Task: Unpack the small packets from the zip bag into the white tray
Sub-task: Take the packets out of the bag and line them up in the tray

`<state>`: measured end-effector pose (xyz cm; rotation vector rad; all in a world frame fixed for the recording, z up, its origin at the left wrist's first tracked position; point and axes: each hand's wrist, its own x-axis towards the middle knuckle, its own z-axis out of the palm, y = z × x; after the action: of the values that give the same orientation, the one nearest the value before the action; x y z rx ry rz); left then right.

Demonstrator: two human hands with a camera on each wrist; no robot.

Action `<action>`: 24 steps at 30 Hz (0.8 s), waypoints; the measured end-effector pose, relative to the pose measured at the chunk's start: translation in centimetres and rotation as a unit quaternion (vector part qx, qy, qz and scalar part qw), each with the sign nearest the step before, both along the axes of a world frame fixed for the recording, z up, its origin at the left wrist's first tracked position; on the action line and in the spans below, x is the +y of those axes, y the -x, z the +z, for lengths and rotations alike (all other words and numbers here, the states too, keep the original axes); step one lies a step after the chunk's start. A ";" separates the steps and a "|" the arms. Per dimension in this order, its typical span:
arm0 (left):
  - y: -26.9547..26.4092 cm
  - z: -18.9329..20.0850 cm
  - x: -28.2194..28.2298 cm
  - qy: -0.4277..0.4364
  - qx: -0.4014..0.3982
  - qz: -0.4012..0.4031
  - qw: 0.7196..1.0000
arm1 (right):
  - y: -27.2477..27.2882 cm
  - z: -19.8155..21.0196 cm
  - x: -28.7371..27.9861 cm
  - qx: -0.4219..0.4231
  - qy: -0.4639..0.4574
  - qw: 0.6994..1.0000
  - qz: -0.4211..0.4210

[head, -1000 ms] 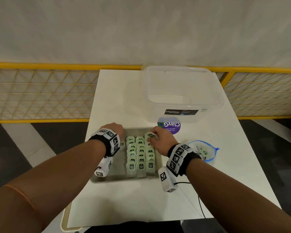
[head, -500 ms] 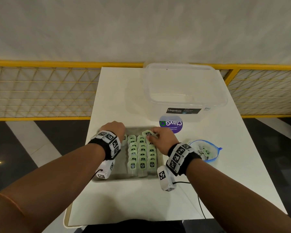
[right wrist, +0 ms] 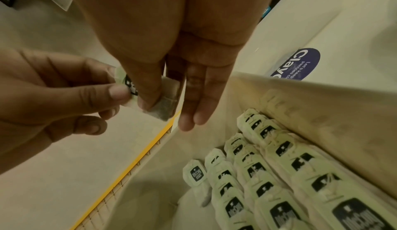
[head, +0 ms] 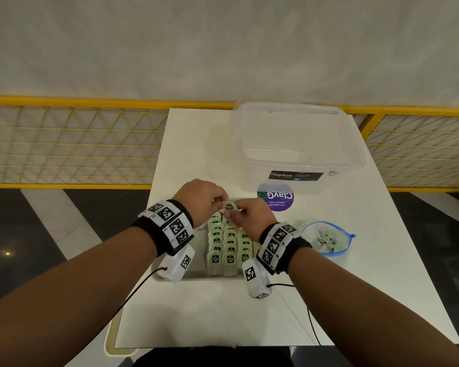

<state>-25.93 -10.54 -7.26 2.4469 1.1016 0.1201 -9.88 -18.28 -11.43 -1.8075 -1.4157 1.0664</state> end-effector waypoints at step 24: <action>0.2 -3.2 1.0 0.060 0.345 0.003 0.937 | -3.6 -2.3 -1.5 -0.167 0.118 0.978 -0.025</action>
<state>-26.12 -9.57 -10.47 2.4196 1.3311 -0.8394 -6.26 -19.74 -13.70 -2.2686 -1.4707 0.9705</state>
